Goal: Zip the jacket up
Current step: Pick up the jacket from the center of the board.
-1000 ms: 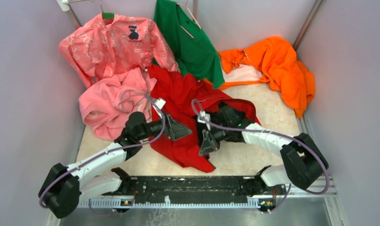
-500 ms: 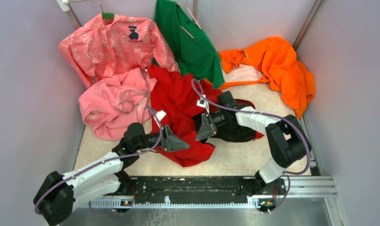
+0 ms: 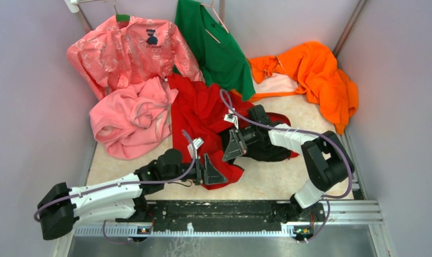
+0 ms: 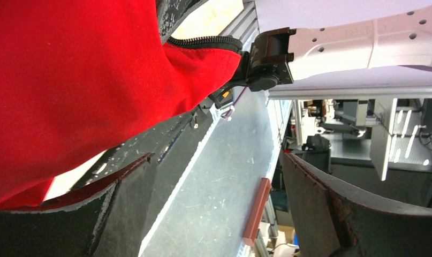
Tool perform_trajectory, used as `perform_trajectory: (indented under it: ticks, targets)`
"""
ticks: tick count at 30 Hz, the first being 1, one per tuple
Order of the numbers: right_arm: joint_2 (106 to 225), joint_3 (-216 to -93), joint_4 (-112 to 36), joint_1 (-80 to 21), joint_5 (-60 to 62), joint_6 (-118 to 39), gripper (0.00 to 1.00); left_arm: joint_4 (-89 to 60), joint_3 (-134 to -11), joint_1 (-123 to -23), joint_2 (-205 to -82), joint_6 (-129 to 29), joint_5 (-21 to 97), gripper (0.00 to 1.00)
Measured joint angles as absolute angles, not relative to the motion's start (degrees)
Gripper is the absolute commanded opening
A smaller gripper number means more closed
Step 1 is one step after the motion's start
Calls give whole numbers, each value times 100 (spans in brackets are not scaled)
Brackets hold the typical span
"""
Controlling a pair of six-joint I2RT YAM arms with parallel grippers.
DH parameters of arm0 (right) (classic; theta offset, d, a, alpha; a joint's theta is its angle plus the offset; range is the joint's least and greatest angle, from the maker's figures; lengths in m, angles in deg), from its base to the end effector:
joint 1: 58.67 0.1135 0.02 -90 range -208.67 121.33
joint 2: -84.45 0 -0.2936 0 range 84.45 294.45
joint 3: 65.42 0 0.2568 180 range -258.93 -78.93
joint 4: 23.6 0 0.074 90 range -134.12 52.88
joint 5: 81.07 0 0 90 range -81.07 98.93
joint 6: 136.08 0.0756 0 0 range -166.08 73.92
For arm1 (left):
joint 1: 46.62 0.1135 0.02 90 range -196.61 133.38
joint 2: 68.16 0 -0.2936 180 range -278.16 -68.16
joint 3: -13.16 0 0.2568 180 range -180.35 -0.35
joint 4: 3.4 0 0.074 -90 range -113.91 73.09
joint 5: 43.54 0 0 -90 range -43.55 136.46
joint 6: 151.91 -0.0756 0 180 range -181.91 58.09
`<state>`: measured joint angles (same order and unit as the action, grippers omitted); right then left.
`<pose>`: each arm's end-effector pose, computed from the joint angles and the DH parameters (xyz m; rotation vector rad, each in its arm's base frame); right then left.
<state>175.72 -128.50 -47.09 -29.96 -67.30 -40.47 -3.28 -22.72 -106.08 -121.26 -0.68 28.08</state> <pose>0.2365 0.2133 0.2135 -1.0420 2.0630 1.9001 0.0955 -0.2087 0.2294 0.2336 2.2495 -1.6211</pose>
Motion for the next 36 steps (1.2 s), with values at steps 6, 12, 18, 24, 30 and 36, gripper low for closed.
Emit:
perform_trajectory:
  ticks: [6,12,18,24,30,36]
  targets:
    - [17561,-12613,-4183,-2996,-6883,-3573,0,316,-2019,-11237,-12546,758,3414,91]
    - [17556,-12572,-3872,-2996,-6961,-3376,0,802,-1938,-11521,-13171,1161,3984,69]
    - [17524,-12576,-4121,-2994,-6961,-3671,4,948,-1894,-11532,-13315,1268,4572,63]
    - [17495,-12762,-5328,-2937,-6620,-4845,21,1009,-1833,-11532,-13385,1333,4974,53]
    - [17336,-12887,-6145,-2869,-6365,-5715,40,1011,-1608,-11530,-13409,1401,5184,46]
    - [17196,-12950,-6913,-2869,-6183,-6493,51,1016,-1584,-11495,-13407,1399,5296,46]
